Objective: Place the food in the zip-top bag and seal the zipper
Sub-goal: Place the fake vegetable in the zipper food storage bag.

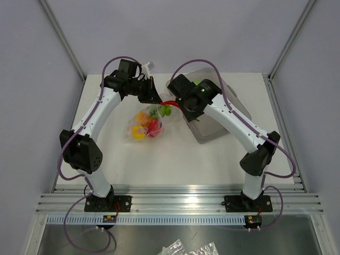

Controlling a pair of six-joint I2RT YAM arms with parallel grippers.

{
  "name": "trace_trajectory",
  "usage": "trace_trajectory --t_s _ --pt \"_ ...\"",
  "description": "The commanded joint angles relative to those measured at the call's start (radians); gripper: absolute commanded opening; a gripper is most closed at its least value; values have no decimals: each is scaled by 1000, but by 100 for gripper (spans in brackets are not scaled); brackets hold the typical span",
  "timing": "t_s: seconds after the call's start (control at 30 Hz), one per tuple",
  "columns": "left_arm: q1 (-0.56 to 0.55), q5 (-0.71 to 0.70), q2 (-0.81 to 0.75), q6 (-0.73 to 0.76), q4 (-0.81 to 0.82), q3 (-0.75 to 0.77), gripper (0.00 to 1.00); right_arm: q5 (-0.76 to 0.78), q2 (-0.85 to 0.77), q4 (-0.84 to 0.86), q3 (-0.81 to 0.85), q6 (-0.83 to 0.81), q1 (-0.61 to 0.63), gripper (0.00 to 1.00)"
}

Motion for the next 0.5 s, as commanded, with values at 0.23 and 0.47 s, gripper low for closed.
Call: trace_trajectory --t_s 0.23,0.47 --pt "-12 86 -34 -1 45 15 0 63 -47 -103 -59 -8 19 4" --pt "-13 101 -38 -6 54 19 0 51 -28 -93 -44 -27 19 2"
